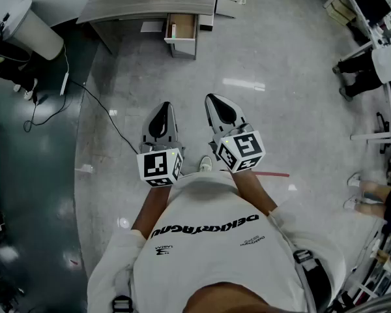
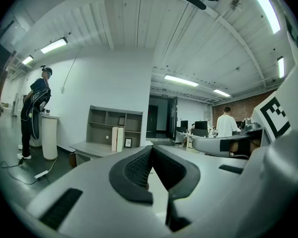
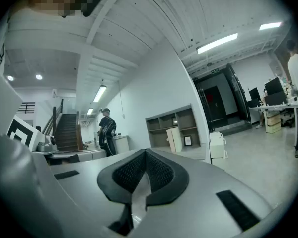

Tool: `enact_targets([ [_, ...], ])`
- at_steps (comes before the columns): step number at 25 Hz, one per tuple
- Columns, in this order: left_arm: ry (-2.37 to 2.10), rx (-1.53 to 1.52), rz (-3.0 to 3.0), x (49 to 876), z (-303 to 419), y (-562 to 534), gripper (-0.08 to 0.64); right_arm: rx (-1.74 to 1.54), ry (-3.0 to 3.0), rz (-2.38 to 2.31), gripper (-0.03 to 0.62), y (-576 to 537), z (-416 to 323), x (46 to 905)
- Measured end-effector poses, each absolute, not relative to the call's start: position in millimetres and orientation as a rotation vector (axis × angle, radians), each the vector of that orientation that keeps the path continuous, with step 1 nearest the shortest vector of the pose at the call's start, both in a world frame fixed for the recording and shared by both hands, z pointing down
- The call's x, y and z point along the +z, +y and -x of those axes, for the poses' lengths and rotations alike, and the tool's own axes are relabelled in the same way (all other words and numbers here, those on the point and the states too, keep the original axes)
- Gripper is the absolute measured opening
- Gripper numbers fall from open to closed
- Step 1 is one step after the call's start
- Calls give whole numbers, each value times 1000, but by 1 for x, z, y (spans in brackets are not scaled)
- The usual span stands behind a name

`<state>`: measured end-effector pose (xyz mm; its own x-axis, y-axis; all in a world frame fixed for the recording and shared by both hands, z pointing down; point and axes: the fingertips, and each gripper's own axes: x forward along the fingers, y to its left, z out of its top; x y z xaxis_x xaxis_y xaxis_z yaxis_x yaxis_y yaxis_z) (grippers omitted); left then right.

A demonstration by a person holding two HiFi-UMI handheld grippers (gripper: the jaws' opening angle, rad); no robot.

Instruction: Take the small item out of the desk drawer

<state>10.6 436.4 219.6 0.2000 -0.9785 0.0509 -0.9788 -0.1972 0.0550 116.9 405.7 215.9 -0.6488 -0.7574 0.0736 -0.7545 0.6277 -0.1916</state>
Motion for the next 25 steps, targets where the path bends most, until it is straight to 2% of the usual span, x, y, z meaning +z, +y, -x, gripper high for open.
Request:
enact_targets([
  [13,-2007,45,-2327,222,-60,430,15,-326,2830,1246,31,395,-163,214],
  [25,-2024,93,-2296,243,-64,423,15,-316,2855,1171,31,381,-156,226],
])
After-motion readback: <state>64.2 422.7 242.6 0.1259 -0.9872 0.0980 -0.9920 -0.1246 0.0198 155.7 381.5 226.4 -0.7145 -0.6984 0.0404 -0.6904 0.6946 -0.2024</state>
